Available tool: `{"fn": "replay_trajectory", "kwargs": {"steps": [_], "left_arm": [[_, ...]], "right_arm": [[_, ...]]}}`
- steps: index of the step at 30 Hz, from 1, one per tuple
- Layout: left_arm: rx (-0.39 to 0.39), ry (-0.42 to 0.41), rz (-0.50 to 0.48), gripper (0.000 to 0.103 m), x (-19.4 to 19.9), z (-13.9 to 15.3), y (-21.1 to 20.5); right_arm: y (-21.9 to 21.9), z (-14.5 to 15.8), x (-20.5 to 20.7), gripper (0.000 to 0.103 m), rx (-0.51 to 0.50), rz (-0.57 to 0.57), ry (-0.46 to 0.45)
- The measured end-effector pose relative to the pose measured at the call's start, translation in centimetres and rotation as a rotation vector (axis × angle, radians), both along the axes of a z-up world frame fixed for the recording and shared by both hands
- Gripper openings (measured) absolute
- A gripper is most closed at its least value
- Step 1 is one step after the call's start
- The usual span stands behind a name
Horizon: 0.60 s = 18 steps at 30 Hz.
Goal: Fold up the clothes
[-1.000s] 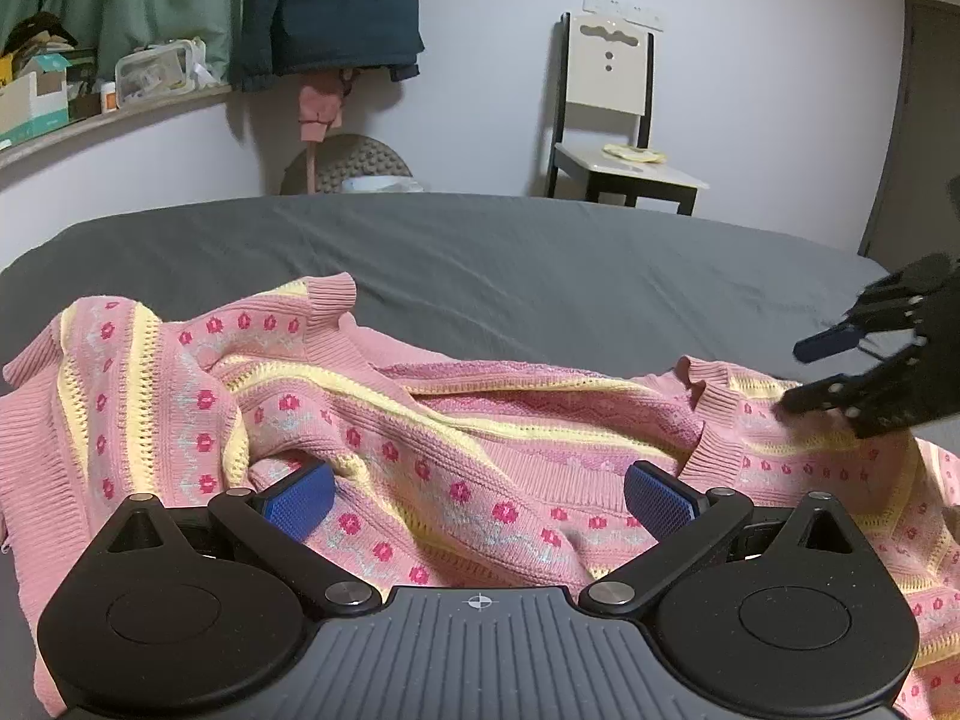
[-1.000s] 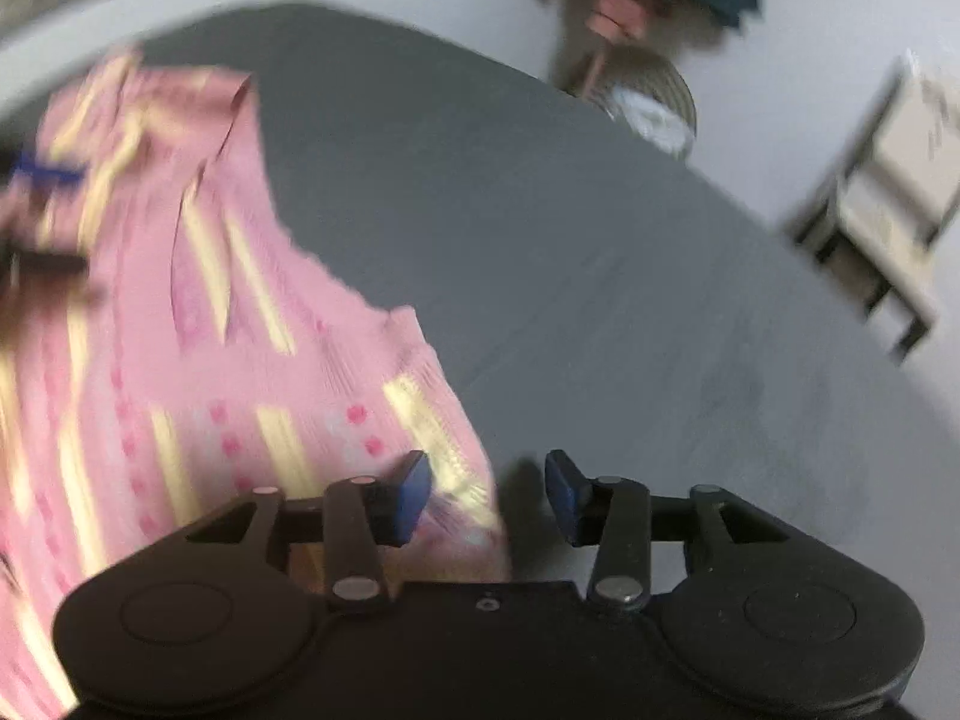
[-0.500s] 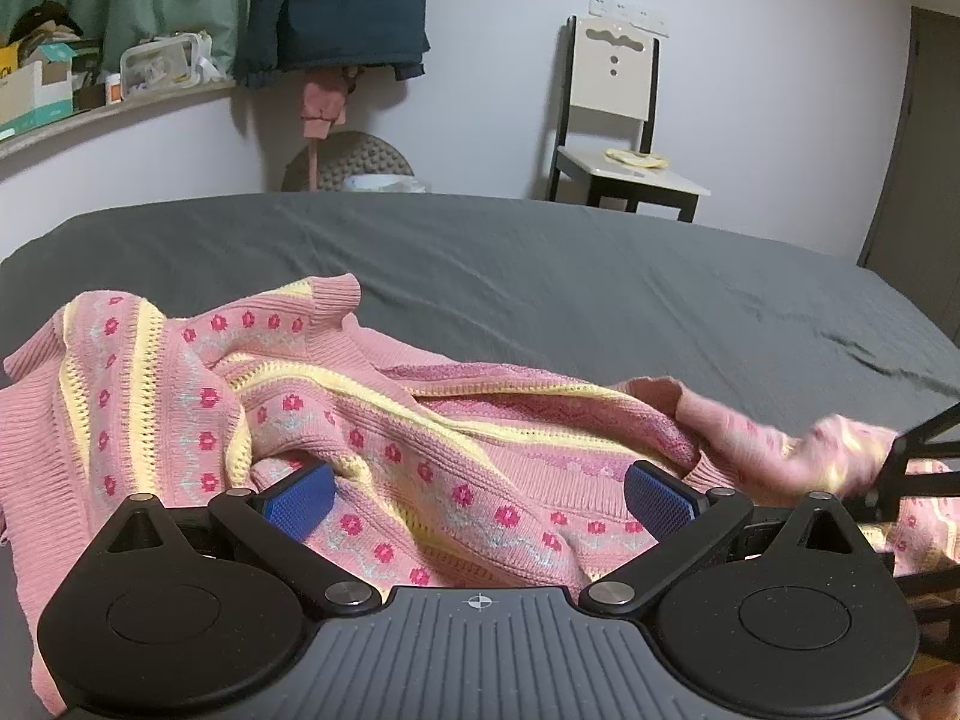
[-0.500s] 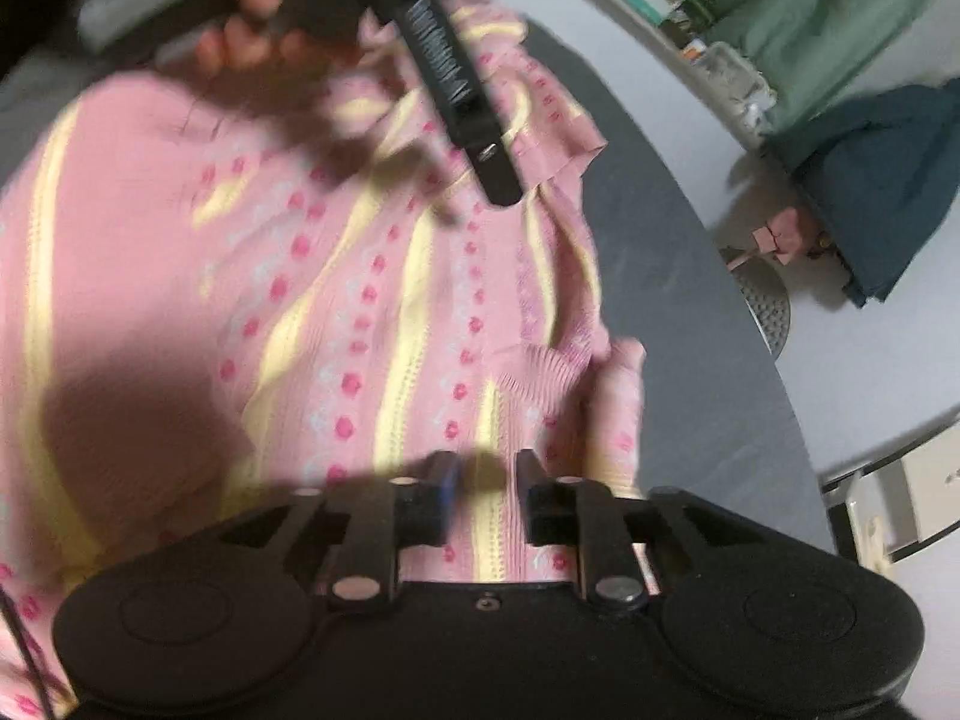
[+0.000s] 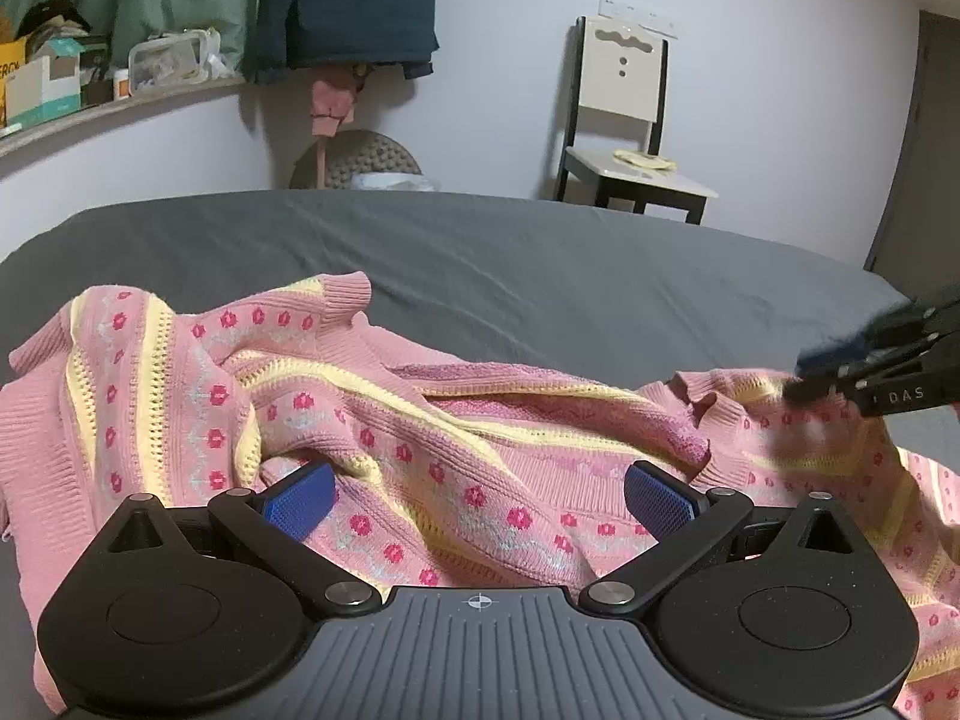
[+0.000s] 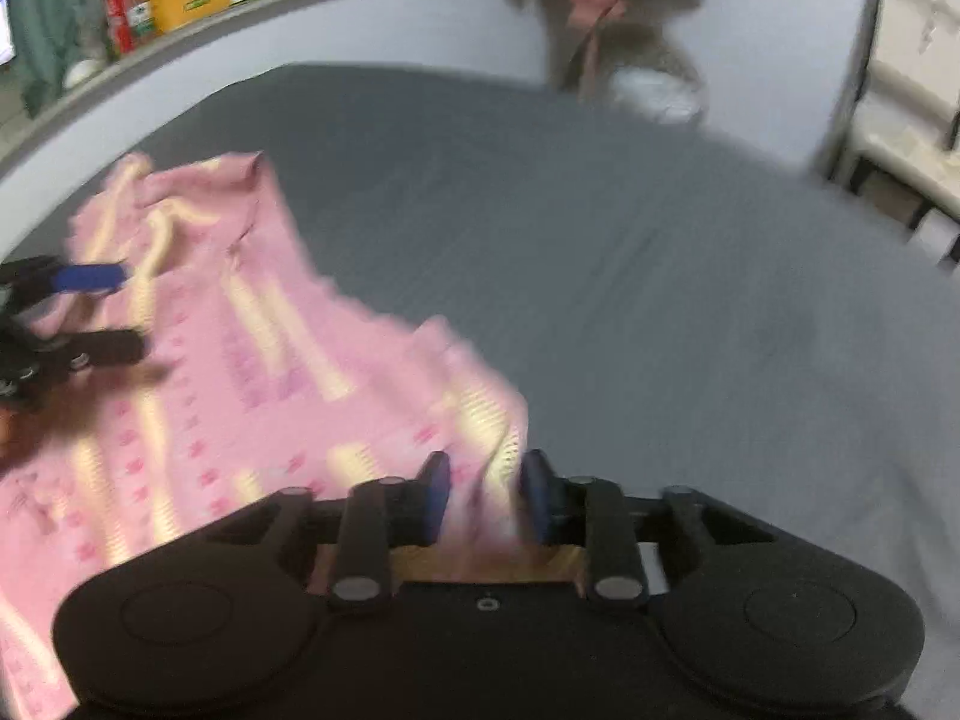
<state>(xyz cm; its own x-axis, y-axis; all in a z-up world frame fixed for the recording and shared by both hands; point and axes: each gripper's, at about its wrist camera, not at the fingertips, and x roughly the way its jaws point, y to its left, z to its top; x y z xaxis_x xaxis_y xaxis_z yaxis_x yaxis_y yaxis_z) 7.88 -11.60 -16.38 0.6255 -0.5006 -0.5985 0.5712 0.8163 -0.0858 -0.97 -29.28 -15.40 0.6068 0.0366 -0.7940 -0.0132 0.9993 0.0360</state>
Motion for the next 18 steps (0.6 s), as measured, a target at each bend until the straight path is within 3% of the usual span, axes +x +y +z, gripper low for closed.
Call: {"fn": "replay_trajectory", "kwargs": {"steps": [4, 8, 10, 13, 16, 18], "left_arm": [[0.003, -0.002, 0.0, 0.103, 0.0, 0.0, 0.0], [0.002, -0.002, -0.003, 0.103, 0.1, 0.0, 0.0], [-0.013, 0.003, -0.014, 0.103, 0.0, 0.0, 0.0], [-0.038, 0.009, -0.039, 0.103, -0.2, 0.2, -0.2], [-0.031, -0.001, -0.058, 0.103, -0.6, 0.2, -0.5], [-0.029, -0.002, -0.074, 0.103, -0.9, 0.1, -0.8]], "right_arm": [[6.5, -0.2, -2.3, 0.012, -0.268, 0.269, -0.079], [11.9, -2.1, -3.9, 0.004, -0.45, 0.471, -0.051], [13.2, -2.8, -4.8, 0.004, -0.534, 0.48, -0.07], [13.5, -2.3, -5.3, 0.009, -0.568, 0.459, -0.097], [11.6, 0.1, -5.2, 0.018, -0.489, 0.365, -0.184], [8.5, 1.6, -3.9, 0.023, -0.411, 0.213, -0.205]]}}
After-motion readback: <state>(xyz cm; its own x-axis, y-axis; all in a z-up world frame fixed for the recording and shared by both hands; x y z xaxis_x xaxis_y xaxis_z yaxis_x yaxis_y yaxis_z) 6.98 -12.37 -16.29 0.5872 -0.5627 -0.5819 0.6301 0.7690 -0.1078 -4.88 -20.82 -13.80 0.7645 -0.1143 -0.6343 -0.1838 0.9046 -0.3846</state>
